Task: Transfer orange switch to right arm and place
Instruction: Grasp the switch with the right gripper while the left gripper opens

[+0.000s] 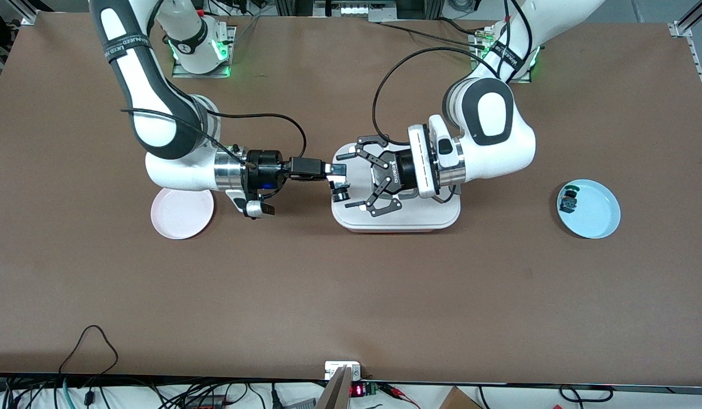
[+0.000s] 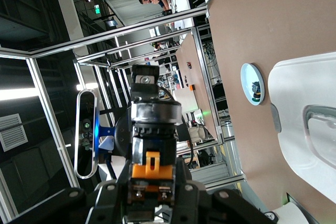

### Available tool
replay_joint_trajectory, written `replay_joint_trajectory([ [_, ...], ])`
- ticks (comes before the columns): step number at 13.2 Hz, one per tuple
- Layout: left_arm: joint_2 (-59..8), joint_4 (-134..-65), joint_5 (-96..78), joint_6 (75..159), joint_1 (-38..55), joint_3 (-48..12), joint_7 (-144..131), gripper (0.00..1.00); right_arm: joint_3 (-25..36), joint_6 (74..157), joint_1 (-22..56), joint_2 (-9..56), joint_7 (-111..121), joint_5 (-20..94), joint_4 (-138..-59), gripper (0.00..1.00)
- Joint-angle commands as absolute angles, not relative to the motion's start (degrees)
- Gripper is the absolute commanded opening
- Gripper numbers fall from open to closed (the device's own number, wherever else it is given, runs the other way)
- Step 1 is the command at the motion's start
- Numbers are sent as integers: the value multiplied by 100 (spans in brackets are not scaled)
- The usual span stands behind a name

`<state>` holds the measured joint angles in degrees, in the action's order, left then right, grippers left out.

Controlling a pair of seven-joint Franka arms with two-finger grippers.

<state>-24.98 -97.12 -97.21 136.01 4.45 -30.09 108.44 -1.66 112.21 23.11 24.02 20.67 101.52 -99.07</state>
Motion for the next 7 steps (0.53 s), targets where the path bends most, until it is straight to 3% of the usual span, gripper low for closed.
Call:
replay_joint_trajectory([
  [1,-2391,-9747,-9835,13614,413,-3032,10907,100,-193,11206,2268,2435,2127,10195,-9844,0],
  [5,-2136,-9756,-8882,13387,186,-2979,10147,100,-185,10935,2136,2435,2066,10152,-9756,0],
  [7,-1935,-9730,-7732,12634,-244,-2962,9006,100,-185,10557,1838,2461,2039,9784,-9686,0],
])
